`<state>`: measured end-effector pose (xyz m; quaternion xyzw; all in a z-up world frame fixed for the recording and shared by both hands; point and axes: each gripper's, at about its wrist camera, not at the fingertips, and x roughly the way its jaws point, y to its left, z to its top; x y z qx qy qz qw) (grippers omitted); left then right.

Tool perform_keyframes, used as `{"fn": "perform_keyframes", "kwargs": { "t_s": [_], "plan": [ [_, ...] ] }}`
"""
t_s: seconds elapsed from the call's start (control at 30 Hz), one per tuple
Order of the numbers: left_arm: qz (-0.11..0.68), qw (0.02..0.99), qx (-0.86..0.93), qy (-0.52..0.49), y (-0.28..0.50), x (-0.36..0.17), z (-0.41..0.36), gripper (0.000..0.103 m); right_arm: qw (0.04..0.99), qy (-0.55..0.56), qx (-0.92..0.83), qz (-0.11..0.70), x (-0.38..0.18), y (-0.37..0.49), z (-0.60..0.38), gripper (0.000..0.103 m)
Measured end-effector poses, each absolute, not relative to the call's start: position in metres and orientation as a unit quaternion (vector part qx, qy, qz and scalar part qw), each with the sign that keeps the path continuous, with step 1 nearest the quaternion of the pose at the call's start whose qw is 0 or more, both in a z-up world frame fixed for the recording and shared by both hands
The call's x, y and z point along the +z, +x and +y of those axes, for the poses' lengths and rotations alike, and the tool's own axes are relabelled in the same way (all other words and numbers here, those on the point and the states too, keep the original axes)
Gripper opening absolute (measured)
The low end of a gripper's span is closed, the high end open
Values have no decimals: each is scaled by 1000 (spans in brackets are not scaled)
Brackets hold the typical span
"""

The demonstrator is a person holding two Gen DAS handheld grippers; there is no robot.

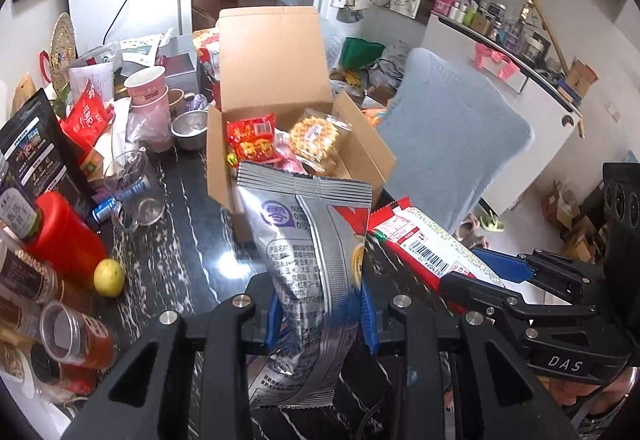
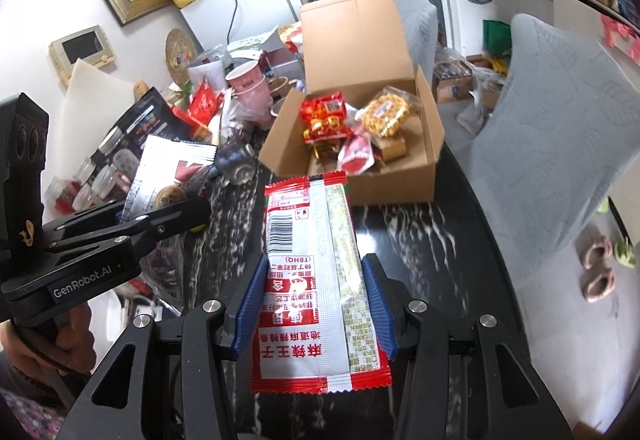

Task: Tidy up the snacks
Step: 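Carry the silver packet and red-white stick packet with both grippers over the box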

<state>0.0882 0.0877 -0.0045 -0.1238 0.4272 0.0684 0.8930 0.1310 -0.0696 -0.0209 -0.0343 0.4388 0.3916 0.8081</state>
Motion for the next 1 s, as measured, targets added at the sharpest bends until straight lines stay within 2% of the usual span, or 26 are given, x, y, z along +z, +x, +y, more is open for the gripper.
{"fn": "perform_keyframes", "kwargs": {
  "t_s": [1.0],
  "plan": [
    [422,886,135,-138,244,-12,174,31,787,-53,453,415,-14,294,29,48]
  ]
}}
